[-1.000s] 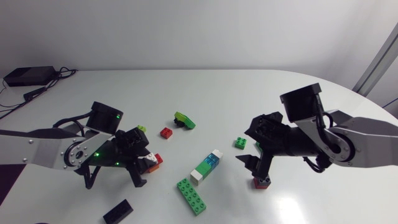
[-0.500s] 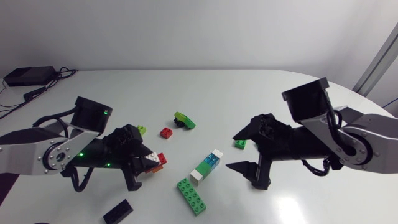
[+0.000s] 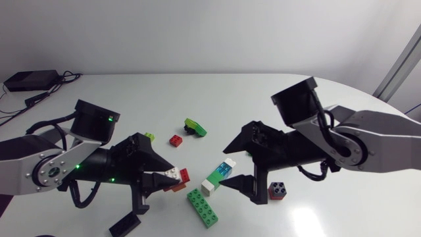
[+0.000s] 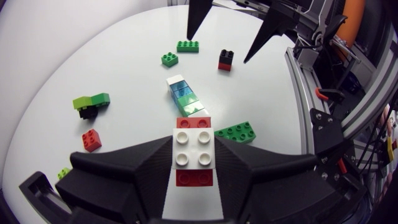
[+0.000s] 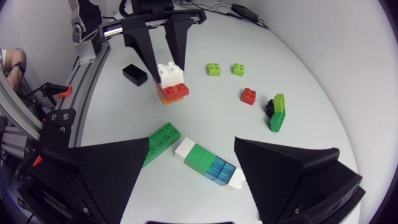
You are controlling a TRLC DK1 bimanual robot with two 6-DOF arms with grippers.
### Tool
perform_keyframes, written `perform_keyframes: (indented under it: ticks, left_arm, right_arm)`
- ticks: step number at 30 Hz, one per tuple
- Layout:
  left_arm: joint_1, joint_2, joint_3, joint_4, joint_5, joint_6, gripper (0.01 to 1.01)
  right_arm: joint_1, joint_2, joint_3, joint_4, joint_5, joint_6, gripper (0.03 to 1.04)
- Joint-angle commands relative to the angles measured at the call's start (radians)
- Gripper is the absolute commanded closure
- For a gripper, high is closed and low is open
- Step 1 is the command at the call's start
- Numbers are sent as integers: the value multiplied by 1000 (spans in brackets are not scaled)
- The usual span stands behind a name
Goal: Separate the duplo bricks
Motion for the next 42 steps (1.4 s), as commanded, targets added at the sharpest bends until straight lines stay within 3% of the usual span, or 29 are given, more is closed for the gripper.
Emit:
perform_keyframes:
  ticks: [1, 13, 30, 34, 42]
  left_arm:
    - [-26, -7, 29, -10, 19, 4, 746]
    - [-72, 24, 89, -19, 60, 9, 746]
    - [-40, 4, 115, -96, 146, 69, 746]
    - [-35, 7, 123, -96, 154, 73, 746]
    - [-34, 7, 137, -103, 168, 73, 746]
  right_arm:
    - [22, 45, 40, -22, -21, 30, 84]
    - [89, 178, 146, -64, -80, 38, 87]
    - [174, 241, 207, -116, -109, 44, 143]
    - [186, 241, 198, -117, -109, 46, 246]
    - [185, 240, 180, -116, -118, 35, 613]
